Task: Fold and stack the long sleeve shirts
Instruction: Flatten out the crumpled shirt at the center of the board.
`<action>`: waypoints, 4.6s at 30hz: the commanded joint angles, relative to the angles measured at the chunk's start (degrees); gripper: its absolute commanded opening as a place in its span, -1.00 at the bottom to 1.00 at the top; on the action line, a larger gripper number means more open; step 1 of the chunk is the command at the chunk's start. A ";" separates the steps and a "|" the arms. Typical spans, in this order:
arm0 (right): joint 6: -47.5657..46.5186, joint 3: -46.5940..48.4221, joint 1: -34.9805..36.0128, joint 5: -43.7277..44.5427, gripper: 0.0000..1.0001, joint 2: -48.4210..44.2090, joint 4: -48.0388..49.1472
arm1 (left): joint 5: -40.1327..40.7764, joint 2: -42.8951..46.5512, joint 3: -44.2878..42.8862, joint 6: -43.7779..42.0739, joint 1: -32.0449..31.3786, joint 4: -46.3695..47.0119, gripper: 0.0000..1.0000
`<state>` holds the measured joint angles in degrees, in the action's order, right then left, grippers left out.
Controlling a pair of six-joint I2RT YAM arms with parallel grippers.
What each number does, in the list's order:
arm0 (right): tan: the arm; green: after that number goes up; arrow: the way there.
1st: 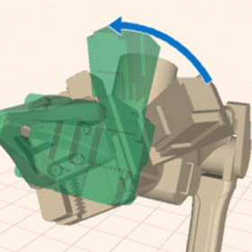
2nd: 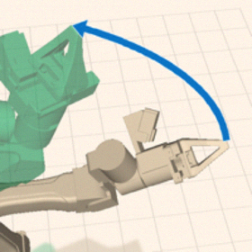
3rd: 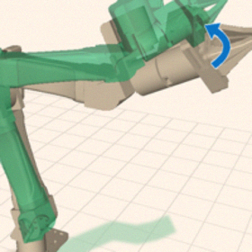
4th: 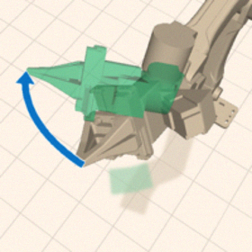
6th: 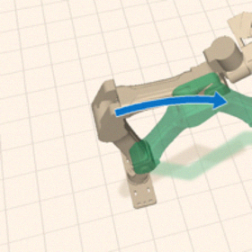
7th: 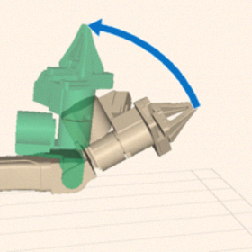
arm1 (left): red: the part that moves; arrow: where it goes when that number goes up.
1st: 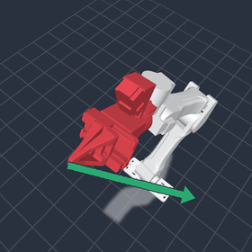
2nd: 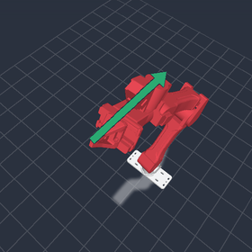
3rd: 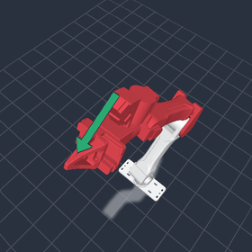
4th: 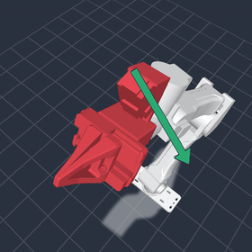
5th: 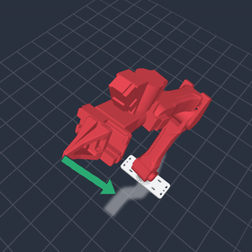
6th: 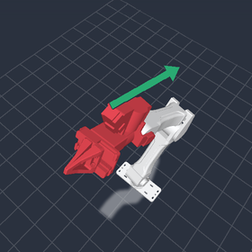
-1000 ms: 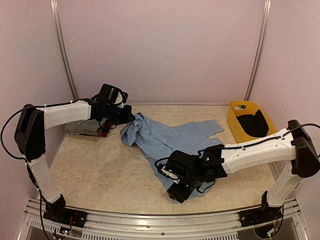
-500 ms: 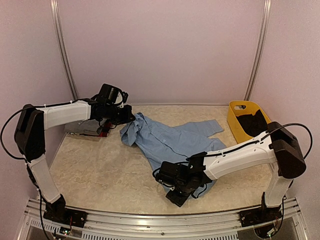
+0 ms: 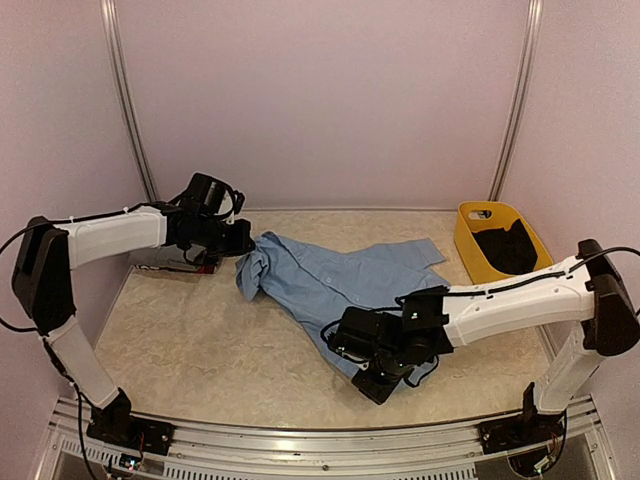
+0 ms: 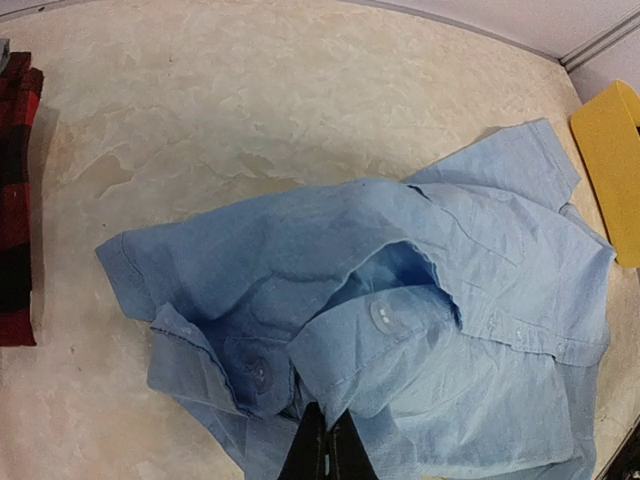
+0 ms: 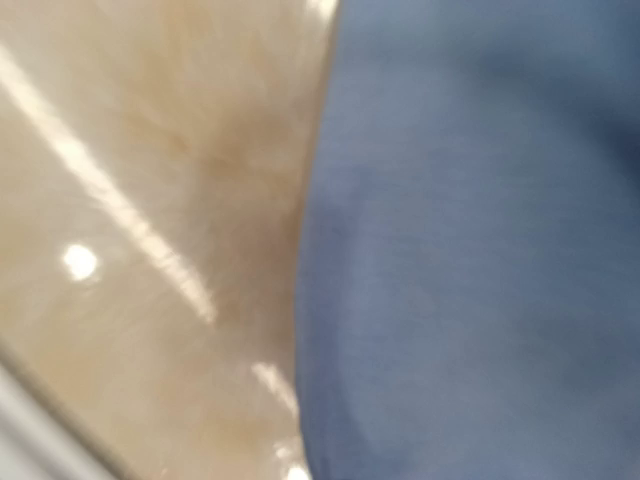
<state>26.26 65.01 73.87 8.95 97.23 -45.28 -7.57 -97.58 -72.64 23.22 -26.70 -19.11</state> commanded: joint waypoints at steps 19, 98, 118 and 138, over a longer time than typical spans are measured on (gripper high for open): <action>-5.57 14.17 -29.67 11.96 -1.00 -25.26 -15.23 | -0.87 12.20 -6.14 -4.11 3.62 -12.42 -0.98; -22.50 16.43 -51.06 -6.35 -1.00 -14.98 4.24 | 11.97 10.90 -5.51 -16.80 -20.24 -13.33 -1.00; -20.99 36.14 -42.80 -19.43 -1.00 -34.07 -12.91 | 19.91 39.91 -20.59 -25.60 -27.89 -20.65 -1.00; -14.12 47.84 -42.77 -27.61 -1.00 -38.40 -23.35 | 5.85 42.22 -33.12 -21.73 -28.23 -27.13 -1.00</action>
<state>11.07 113.80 31.83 -23.35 60.73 -66.65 -1.06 -57.34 -102.67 2.61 -55.46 -47.81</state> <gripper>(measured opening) 0.004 0.005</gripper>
